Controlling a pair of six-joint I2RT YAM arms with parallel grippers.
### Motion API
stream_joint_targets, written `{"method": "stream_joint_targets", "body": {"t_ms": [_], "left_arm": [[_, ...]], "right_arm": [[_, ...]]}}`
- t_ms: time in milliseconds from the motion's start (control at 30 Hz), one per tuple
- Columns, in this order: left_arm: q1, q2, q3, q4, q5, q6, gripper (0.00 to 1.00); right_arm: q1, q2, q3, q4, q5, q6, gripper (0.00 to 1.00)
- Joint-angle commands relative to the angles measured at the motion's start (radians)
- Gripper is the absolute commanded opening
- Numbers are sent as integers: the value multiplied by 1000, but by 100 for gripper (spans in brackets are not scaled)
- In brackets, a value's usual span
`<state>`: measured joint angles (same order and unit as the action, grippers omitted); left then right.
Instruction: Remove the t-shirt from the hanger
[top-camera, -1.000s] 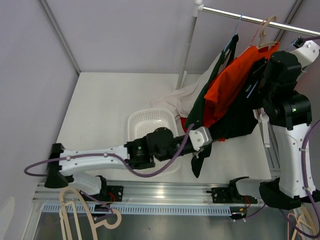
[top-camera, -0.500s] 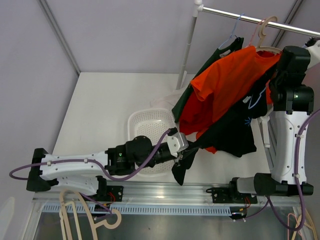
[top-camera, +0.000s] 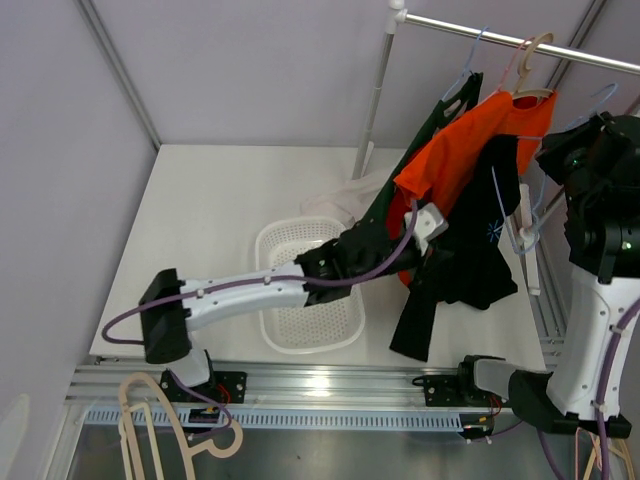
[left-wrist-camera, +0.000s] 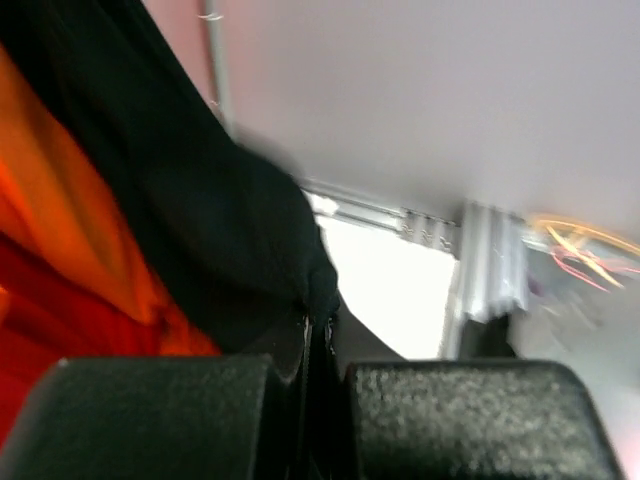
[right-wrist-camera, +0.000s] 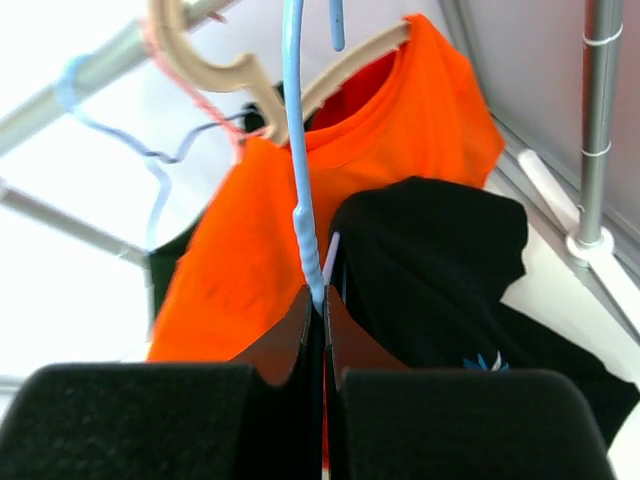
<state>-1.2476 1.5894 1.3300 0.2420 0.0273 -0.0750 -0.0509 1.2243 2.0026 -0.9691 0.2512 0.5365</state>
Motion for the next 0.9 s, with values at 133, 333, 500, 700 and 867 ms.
{"method": "stream_joint_targets", "body": {"t_ms": [133, 333, 500, 700, 867], "left_arm": [[100, 256, 535, -328, 139, -130, 1], [103, 201, 515, -482, 137, -187, 1], [102, 42, 426, -549, 191, -177, 1], [119, 43, 500, -659, 157, -160, 1], [134, 183, 601, -595, 183, -170, 1]], "right_arm": [[-6, -36, 71, -22, -75, -33, 0], [-27, 87, 226, -46, 169, -193, 0], [-70, 176, 389, -94, 211, -239, 0], [-115, 176, 384, -138, 12, -152, 0], [-118, 100, 236, -120, -193, -53, 0]]}}
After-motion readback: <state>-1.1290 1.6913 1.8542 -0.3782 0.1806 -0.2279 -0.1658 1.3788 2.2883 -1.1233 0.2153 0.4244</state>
